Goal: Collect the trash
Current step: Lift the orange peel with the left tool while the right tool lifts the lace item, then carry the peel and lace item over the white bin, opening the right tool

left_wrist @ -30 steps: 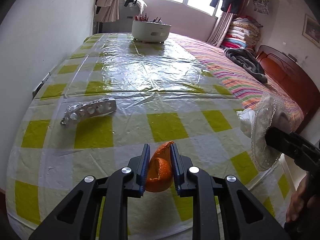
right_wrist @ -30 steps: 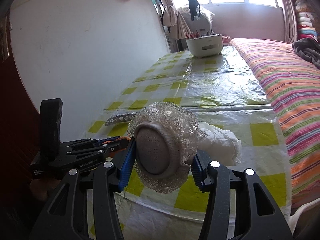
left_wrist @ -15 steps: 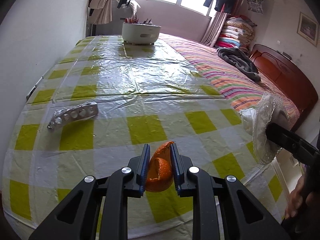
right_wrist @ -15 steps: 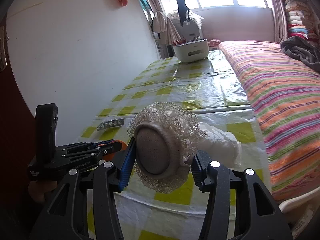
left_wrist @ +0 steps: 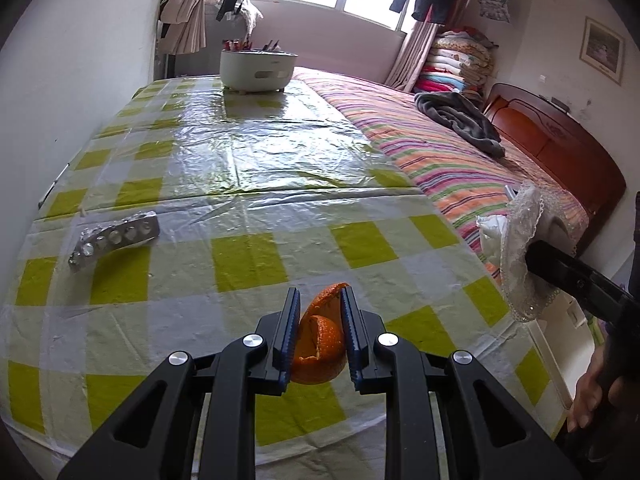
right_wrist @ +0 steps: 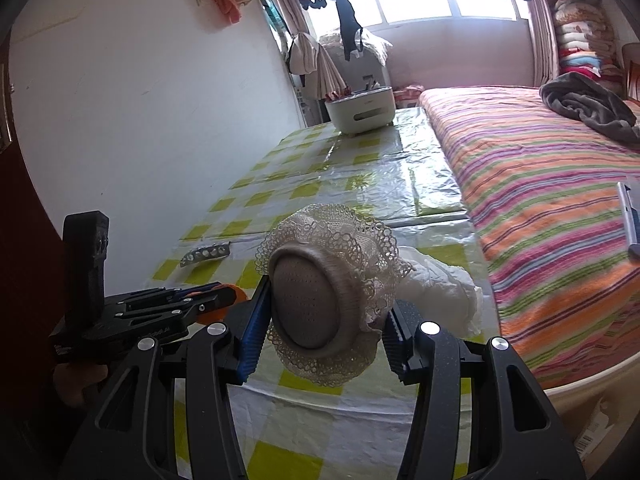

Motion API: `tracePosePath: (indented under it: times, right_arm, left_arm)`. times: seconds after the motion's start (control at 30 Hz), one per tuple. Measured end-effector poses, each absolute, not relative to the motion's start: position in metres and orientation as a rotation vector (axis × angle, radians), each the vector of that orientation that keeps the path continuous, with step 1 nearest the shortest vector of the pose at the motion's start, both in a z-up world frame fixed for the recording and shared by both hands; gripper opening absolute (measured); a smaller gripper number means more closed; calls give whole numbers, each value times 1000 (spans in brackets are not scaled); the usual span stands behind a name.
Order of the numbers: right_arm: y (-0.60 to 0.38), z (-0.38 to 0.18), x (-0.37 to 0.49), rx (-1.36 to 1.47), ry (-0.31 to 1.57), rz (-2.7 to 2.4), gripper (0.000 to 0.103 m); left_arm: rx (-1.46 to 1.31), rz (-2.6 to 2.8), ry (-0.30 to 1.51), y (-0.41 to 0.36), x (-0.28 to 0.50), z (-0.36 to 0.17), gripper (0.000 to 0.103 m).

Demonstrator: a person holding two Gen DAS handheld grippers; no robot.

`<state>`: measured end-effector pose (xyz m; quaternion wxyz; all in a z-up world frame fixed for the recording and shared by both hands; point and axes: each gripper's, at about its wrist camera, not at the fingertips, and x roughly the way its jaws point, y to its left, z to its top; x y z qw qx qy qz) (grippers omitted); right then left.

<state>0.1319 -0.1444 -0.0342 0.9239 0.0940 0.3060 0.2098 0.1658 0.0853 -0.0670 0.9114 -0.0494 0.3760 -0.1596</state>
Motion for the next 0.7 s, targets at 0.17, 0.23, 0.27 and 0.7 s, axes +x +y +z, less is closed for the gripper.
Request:
tracePosePath:
  times: [0.17, 0.23, 0.27, 0.7]
  right_arm:
    - [-153, -32, 129, 199, 619, 418, 48]
    - [-157, -31, 128, 201, 613, 411, 48]
    - [-159, -30, 127, 202, 610, 409, 48]
    - [-192, -30, 114, 217, 594, 354, 48]
  left_arm:
    - [-84, -349, 775, 75, 163, -66, 21]
    - [-79, -355, 778, 72, 163, -67, 21]
    - [-77, -357, 780, 71, 163, -67, 21]
    - [-39, -395, 792, 44, 157, -69, 21]
